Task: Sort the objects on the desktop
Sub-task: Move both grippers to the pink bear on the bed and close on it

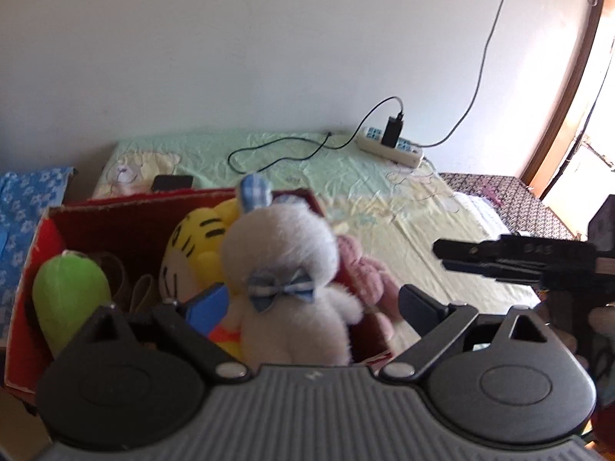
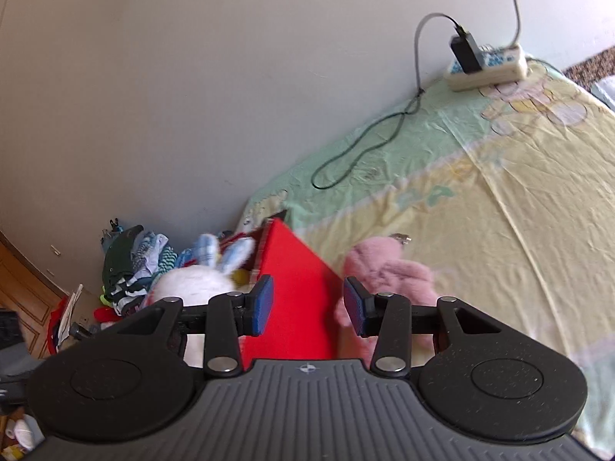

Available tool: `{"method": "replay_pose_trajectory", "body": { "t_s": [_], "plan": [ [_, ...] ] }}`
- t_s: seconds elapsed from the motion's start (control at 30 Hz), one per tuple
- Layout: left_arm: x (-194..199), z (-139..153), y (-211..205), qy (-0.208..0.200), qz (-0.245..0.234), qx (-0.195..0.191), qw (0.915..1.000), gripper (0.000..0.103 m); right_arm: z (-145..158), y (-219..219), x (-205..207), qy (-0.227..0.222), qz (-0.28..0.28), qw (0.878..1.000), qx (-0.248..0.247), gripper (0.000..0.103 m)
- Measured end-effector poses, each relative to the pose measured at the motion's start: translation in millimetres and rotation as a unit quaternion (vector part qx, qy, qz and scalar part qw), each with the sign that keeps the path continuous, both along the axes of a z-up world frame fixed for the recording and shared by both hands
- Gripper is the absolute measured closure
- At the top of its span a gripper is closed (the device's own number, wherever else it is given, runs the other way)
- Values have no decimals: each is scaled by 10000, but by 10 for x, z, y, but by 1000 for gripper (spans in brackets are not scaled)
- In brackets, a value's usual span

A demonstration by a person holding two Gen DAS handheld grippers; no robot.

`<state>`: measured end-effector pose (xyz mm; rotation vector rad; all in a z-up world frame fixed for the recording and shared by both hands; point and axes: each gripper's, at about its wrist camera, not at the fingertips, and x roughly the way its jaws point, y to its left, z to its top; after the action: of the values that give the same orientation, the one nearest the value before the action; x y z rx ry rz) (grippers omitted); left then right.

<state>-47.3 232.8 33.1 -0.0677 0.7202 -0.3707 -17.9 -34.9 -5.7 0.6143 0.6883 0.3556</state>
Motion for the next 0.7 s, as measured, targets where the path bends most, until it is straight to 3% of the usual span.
{"method": "replay_pose_trajectory", "body": {
  "t_s": [0.13, 0.23, 0.3, 0.4, 0.57, 0.7],
  "plan": [
    [-53, 100, -508, -164, -368, -71, 9992, 7, -186, -286, 194, 325, 201, 9993, 37, 58],
    [-19, -54, -956, 28, -614, 42, 9981, 8, -291, -441, 364, 496, 442, 9978, -5, 58],
    [4, -212, -1235, 88, -660, 322, 9973, 9, -341, -523, 472, 566, 624, 9964, 2, 56],
    [124, -478, -1530, 266, -513, 642, 9963, 9, -407, -608, 630, 674, 929, 9934, 7, 50],
    [450, -927, -1751, 638, 80, 876, 9941, 11, -565, -618, 931, 878, 1520, 9844, -90, 49],
    [652, -1129, -1718, 917, 592, 731, 9913, 12, -709, -624, 1153, 1042, 1838, 9772, 195, 49]
  ]
}}
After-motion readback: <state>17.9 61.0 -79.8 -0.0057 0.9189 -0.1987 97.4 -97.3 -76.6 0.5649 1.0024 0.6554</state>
